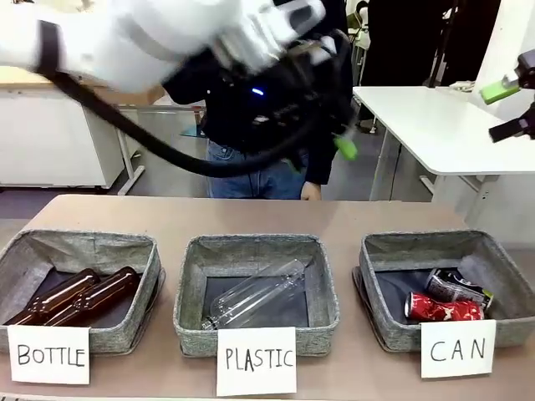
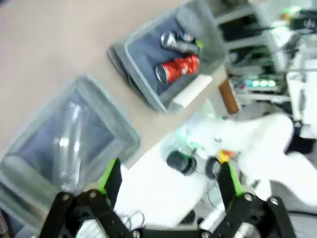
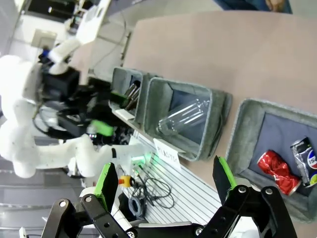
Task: Sort the can waste into the basket.
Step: Pick up the can waste from the table and place it in the right Fabric basket.
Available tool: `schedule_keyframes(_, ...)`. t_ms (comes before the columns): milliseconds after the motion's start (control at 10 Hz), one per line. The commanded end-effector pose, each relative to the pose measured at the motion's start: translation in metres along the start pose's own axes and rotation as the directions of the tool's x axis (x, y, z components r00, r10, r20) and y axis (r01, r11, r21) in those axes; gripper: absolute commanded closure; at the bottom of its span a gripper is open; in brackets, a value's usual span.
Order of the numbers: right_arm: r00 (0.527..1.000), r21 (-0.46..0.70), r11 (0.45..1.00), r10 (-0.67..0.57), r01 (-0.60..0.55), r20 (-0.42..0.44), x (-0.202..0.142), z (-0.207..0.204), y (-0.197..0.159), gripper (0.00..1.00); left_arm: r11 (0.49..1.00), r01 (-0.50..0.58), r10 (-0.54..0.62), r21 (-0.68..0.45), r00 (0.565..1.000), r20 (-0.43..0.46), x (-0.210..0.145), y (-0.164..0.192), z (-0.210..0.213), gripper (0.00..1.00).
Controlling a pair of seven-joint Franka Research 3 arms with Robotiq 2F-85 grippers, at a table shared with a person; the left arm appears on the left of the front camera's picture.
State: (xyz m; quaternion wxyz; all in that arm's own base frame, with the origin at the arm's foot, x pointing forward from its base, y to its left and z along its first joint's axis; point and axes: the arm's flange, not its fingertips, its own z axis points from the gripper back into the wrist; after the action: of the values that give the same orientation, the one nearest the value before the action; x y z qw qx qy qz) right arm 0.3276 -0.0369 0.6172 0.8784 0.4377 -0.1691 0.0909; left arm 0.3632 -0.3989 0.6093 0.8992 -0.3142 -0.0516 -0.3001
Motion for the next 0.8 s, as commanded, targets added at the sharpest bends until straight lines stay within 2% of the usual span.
schedule_keyframes(0, 1.000, 0.037, 0.999, -0.022, 0.022, -0.011, 0.003, -0.007, -0.001, 0.00, 0.994, -0.062, 0.056, -0.088, 0.996, -0.067, -0.064, 0.058, 0.046, 0.00)
schedule_keyframes(100, 1.000, 0.059, 0.998, -0.015, 0.017, -0.025, 0.006, -0.015, 0.003, 0.00, 0.959, -0.118, 0.119, -0.258, 0.993, -0.010, -0.088, 0.093, 0.078, 0.00)
schedule_keyframes(300, 0.997, 0.100, 0.994, -0.032, 0.039, -0.069, 0.020, -0.046, 0.023, 0.00, 0.838, -0.205, 0.314, -0.505, 0.939, 0.138, -0.145, 0.174, 0.119, 0.00)
schedule_keyframes(400, 0.997, 0.132, 0.991, -0.015, 0.025, -0.081, 0.026, -0.063, 0.038, 0.00, 0.773, -0.219, 0.405, -0.596, 0.893, 0.197, -0.171, 0.208, 0.128, 0.00)
schedule_keyframes(500, 0.995, 0.155, 0.988, -0.010, 0.025, -0.096, 0.031, -0.080, 0.050, 0.00, 0.695, -0.175, 0.469, -0.697, 0.846, 0.255, -0.197, 0.242, 0.133, 0.00)
schedule_keyframes(600, 0.994, 0.140, 0.989, -0.021, 0.037, -0.111, 0.036, -0.095, 0.058, 0.00, 0.616, -0.124, 0.549, -0.778, 0.776, 0.311, -0.215, 0.270, 0.130, 0.00)
schedule_keyframes(700, 0.995, 0.128, 0.992, 0.010, 0.003, -0.099, 0.019, -0.069, 0.035, 0.00, 0.753, -0.230, 0.417, -0.616, 0.892, 0.176, -0.183, 0.230, 0.142, 0.00)
